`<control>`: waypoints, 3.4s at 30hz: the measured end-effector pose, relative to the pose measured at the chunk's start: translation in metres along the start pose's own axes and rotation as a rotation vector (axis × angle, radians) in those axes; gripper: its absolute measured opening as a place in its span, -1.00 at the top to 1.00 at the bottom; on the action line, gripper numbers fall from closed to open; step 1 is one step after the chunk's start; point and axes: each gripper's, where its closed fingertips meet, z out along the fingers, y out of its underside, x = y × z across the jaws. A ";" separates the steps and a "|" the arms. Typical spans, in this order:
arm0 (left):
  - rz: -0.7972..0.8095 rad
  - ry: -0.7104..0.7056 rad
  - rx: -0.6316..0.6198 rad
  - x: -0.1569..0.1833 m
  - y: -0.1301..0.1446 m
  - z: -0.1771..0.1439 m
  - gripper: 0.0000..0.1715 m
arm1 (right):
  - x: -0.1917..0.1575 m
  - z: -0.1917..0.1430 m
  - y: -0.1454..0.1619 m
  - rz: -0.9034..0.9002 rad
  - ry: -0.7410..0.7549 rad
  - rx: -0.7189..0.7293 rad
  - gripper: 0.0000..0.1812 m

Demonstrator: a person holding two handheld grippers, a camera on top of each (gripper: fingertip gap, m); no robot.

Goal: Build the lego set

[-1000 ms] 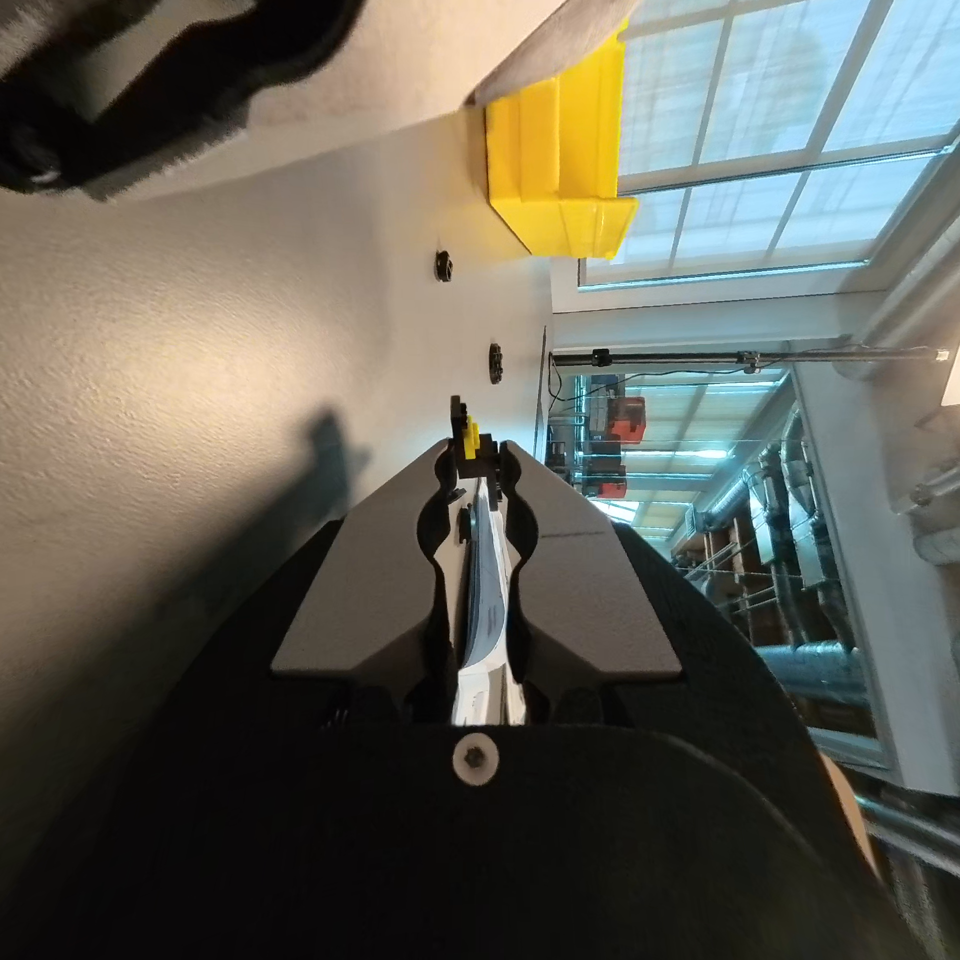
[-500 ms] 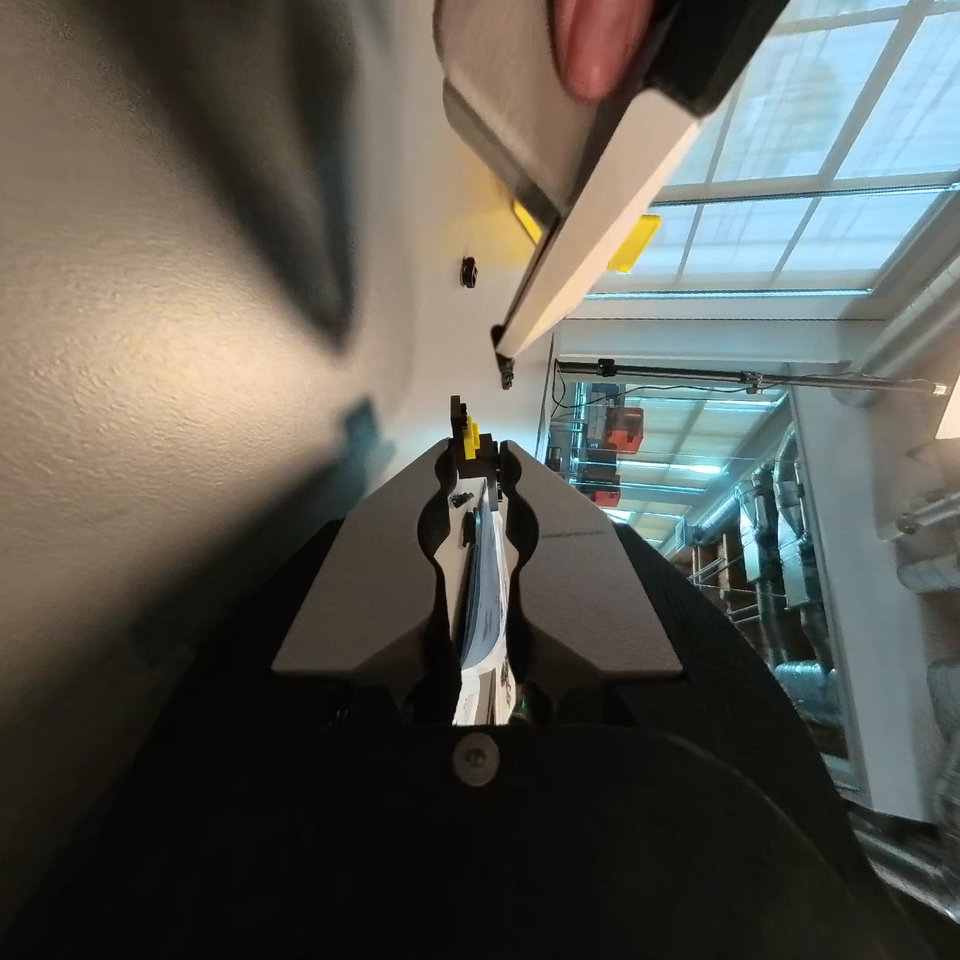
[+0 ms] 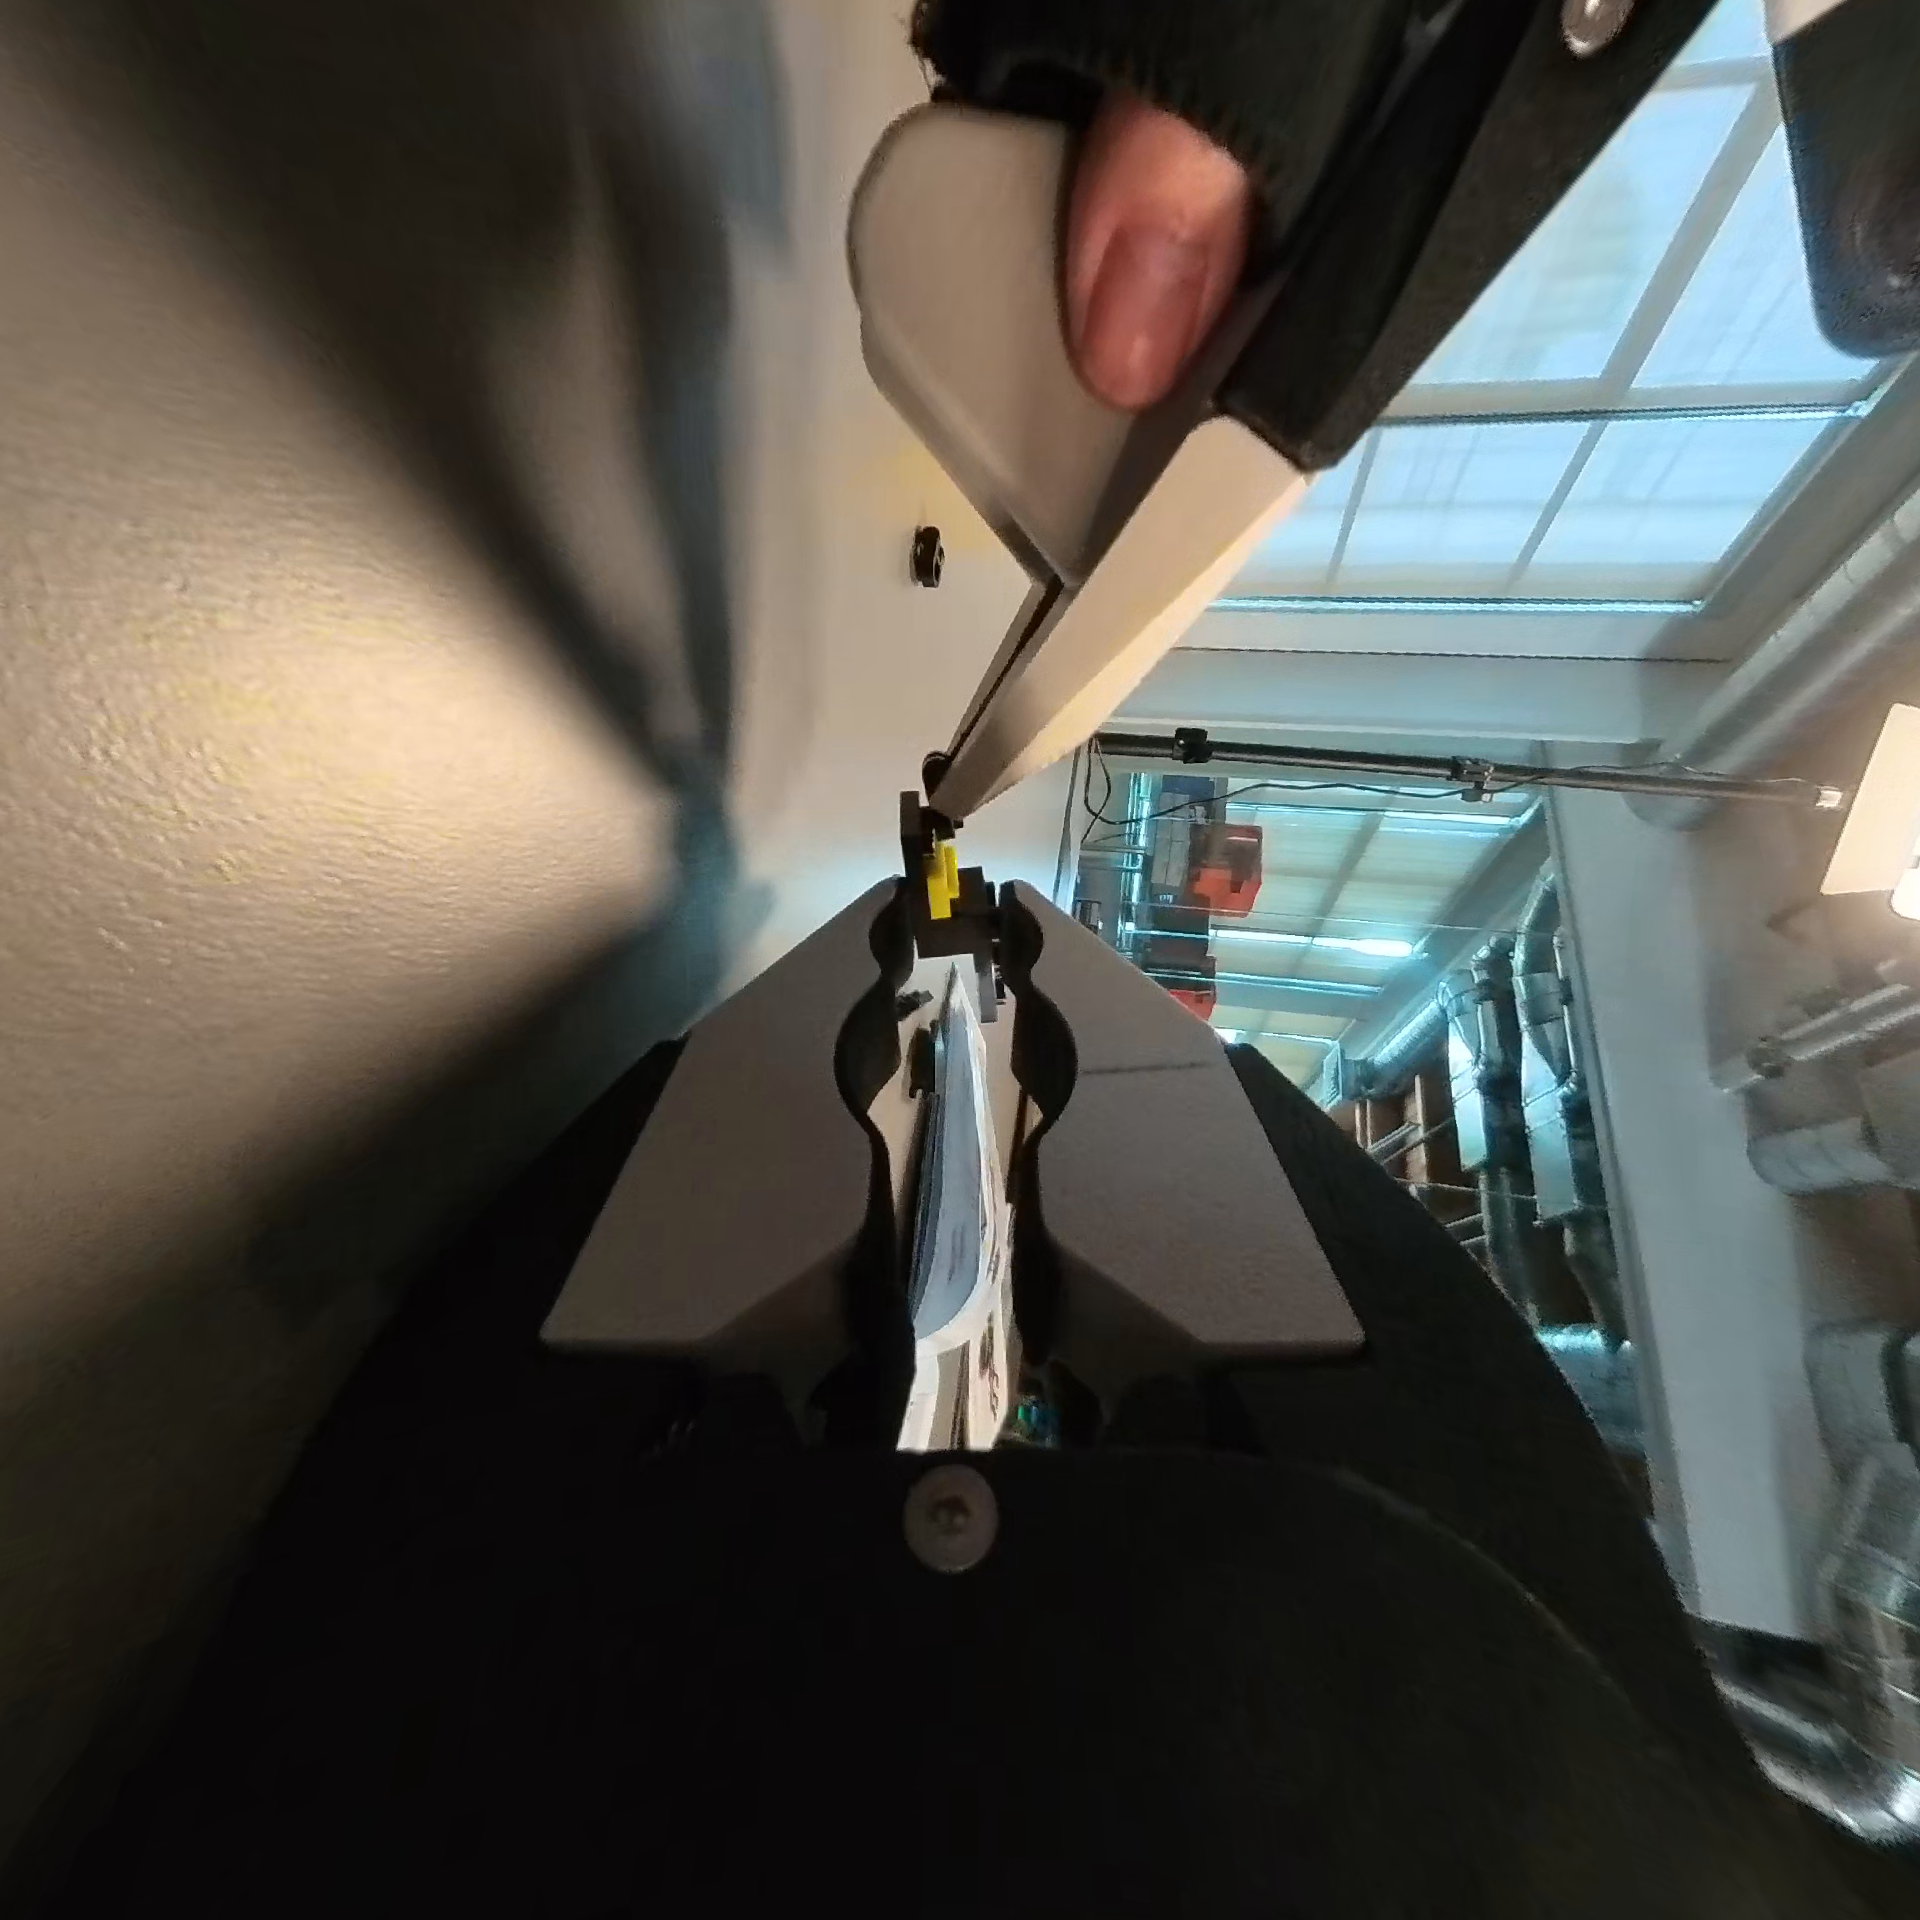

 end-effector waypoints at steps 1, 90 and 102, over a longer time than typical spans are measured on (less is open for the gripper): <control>-0.001 0.001 -0.009 0.000 0.001 0.000 0.92 | -0.001 0.000 0.000 0.002 -0.005 -0.002 0.85; 1.514 -0.632 -0.125 -0.002 0.015 0.004 0.92 | -0.041 -0.030 -0.017 0.522 -0.680 0.013 0.86; 1.421 -0.433 -0.097 0.017 0.023 0.016 0.92 | -0.056 -0.060 0.002 0.667 -1.156 -0.175 0.85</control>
